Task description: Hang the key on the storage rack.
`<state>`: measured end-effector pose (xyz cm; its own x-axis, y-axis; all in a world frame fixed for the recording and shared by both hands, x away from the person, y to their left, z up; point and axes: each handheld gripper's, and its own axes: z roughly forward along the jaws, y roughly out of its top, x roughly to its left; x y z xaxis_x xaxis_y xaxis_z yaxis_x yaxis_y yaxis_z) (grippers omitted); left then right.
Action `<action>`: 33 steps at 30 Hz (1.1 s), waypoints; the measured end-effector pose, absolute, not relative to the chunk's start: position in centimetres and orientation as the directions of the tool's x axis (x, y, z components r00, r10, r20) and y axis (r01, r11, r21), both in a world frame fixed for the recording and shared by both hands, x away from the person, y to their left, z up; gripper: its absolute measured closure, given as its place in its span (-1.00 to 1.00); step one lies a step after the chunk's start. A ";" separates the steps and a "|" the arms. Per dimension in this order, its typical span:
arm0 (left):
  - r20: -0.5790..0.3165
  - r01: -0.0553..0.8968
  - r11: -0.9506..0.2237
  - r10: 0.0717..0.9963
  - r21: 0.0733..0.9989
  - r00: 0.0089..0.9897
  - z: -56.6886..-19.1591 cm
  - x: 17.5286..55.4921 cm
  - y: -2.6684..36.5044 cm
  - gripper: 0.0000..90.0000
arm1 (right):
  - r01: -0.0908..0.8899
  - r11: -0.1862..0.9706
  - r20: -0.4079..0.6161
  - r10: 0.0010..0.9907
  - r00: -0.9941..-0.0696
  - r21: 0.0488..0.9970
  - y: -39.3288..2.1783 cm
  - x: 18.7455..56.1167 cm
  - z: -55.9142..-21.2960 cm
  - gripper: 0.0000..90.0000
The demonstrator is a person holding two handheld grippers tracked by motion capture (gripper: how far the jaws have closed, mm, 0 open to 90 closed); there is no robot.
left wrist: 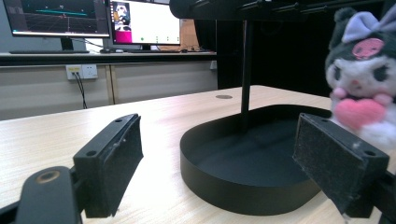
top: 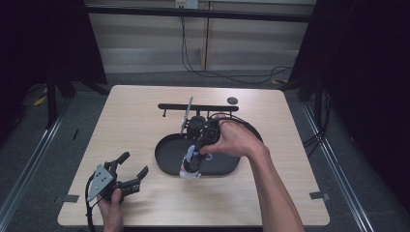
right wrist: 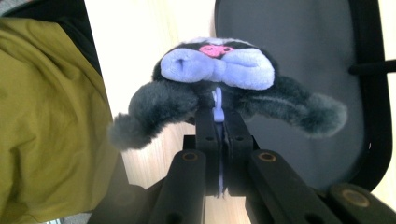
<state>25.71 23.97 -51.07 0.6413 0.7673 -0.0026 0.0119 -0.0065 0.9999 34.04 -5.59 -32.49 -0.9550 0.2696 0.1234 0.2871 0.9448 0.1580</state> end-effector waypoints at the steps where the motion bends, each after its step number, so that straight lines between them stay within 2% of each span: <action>1: -0.003 0.012 -0.006 0.767 1.000 0.641 -51.1 25.7 24.0 -0.66 | 0.284 0.945 0.129 0.265 -0.956 0.160 -5.5 34.2 -32.5 0.93; 10: -0.003 0.012 -0.006 0.767 1.000 0.641 -51.1 25.7 24.0 -0.66 | 0.278 0.949 0.132 0.259 -0.957 0.149 -5.0 35.7 -32.3 0.93; 24: -0.004 0.010 -0.003 0.768 1.000 0.640 -51.1 25.7 23.9 -0.66 | 0.266 0.962 0.107 0.258 -0.960 0.067 -3.4 38.3 -31.7 0.93; 33: -0.012 0.015 0.003 0.766 1.000 0.643 -51.1 25.7 23.9 -0.66 | 0.279 0.959 0.099 0.274 -0.957 0.049 -3.6 40.4 -31.1 0.93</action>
